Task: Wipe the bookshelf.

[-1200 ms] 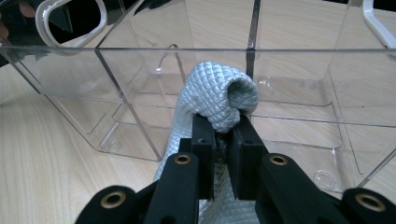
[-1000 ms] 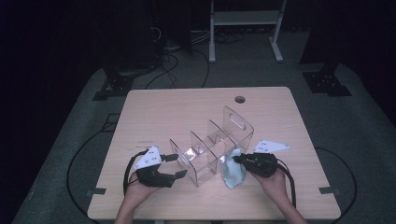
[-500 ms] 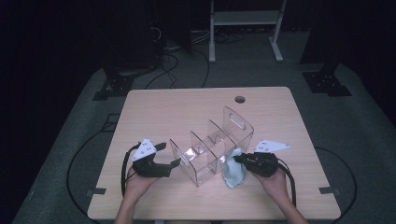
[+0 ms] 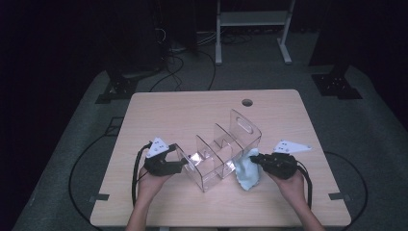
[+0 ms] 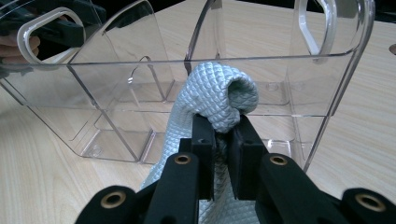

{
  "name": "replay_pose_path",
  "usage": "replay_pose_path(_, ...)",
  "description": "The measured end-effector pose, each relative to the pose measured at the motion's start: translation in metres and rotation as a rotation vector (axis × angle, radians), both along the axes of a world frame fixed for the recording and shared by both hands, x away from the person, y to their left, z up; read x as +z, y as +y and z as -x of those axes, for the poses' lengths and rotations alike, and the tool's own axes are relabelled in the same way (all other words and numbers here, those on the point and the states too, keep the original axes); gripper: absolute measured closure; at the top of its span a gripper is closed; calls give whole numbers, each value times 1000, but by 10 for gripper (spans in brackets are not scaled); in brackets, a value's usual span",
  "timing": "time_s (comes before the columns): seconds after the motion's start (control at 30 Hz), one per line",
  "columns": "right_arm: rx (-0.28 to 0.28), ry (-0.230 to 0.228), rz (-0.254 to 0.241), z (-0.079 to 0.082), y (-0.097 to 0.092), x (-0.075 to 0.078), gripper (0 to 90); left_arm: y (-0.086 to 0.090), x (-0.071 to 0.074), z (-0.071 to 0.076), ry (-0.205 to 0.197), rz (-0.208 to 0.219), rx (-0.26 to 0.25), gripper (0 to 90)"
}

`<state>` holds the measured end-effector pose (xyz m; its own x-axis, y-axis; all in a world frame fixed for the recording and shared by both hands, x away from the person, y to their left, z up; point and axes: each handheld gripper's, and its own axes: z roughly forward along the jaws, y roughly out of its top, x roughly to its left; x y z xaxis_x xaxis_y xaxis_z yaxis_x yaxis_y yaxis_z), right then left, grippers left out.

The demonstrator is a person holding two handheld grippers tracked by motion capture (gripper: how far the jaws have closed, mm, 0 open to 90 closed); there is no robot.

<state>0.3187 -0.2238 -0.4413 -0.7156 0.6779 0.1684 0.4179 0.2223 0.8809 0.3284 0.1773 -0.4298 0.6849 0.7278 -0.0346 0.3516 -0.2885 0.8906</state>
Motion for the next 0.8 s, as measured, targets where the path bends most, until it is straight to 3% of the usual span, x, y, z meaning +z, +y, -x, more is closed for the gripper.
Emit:
replay_pose_path(0.03, 2, 0, -2, 0, 0, 0, 814, 0, 0, 2, -14, -8, 31, 426)
replay_pose_path(0.07, 2, 0, -2, 0, 0, 0, 814, 0, 0, 2, -14, -8, 31, 451)
replay_pose_path(0.2, 7, 1, -2, 1, 1, 0, 815, 2, -1, 4, -22, 10, 35, 465)
replay_pose_path(0.4, 0, -4, -3, 3, -4, 4, 815, 10, -1, 5, -16, 22, -6, 468)
replay_pose_path(0.57, -32, -6, -6, 2, -17, 7, 815, 28, 0, 7, -11, 16, -41, 468)
replay_pose_path(0.8, -61, -7, -2, -9, -16, 4, 817, 26, -1, 9, -19, 13, -50, 468)
